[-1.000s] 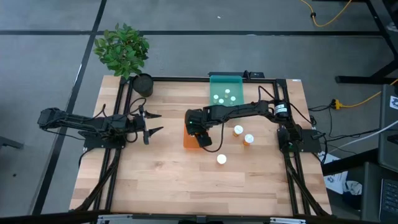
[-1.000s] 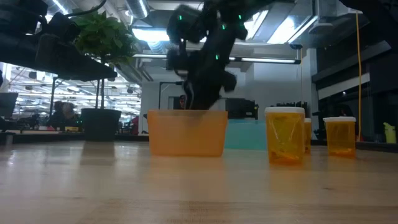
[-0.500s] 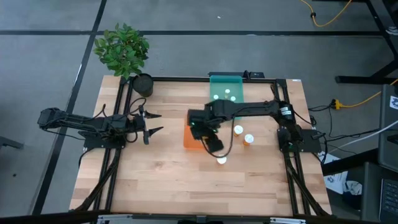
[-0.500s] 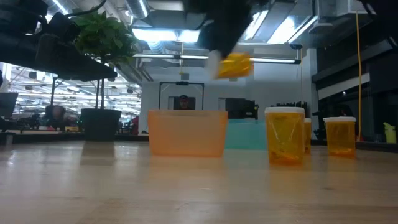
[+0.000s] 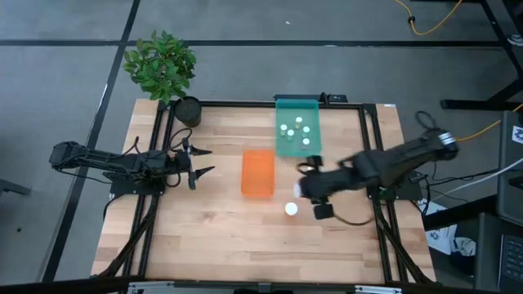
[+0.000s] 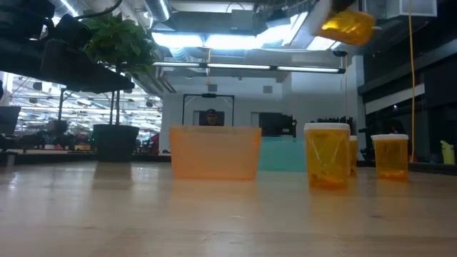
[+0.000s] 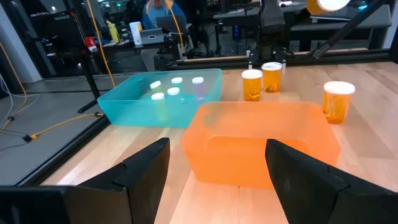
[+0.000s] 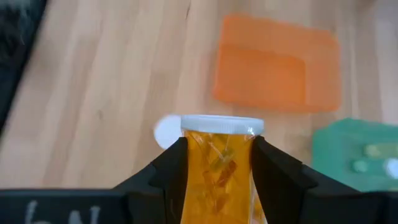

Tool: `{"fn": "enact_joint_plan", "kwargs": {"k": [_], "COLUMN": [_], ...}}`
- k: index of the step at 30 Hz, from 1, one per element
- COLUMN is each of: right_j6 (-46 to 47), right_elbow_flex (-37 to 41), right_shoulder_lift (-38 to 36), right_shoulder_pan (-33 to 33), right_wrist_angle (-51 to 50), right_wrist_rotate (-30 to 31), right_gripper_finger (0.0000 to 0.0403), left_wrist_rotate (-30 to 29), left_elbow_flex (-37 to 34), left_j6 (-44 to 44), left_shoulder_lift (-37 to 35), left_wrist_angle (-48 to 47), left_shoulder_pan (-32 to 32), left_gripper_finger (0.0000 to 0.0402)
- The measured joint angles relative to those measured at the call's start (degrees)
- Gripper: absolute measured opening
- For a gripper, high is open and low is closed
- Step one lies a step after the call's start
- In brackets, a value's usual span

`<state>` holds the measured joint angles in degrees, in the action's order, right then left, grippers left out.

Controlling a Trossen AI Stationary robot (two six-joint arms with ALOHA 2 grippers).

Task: Pick and place medicine bottles into bin by pill shape (circle, oval)
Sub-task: Remove the orange capsule bottle from the orange bin

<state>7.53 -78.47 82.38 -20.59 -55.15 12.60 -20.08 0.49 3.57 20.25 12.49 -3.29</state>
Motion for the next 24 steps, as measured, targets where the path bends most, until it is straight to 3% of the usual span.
{"fn": "enact_joint_plan", "kwargs": {"k": [6,10,14,17,20,24], "right_j6": [15.99,17.22,12.16,9.06,8.53,8.13], "right_elbow_flex": [30.18,48.08,62.75,69.7,72.99,71.83], "right_shoulder_lift": [-19.28,-25.1,-23.57,-20.69,-16.62,-9.04], "right_shoulder_pan": [-9.17,-16.6,-23.22,-27.64,-30.72,-31.75], "right_wrist_angle": [28.82,55.19,87.15,102.87,109.09,111.29], "right_wrist_rotate": [7.22,12.5,16.27,18.93,23.28,26.31], "right_gripper_finger": [0.0158,0.0158,0.0158,0.0158,0.0157,0.0157], "left_wrist_rotate": [0.02,0.0,0.01,0.02,0.01,0.01], "left_elbow_flex": [0.0,0.0,-0.02,0.0,-0.01,0.0], "left_j6": [0.02,0.02,0.0,0.0,0.02,0.02], "left_shoulder_lift": [0.0,0.0,-0.01,-0.02,-0.01,-0.02], "left_wrist_angle": [0.0,0.0,0.0,-0.02,-0.01,-0.02], "left_shoulder_pan": [0.02,0.02,0.01,0.02,0.01,0.02], "left_gripper_finger": [0.0257,0.0257,0.0257,0.0257,0.0257,0.0257]}}
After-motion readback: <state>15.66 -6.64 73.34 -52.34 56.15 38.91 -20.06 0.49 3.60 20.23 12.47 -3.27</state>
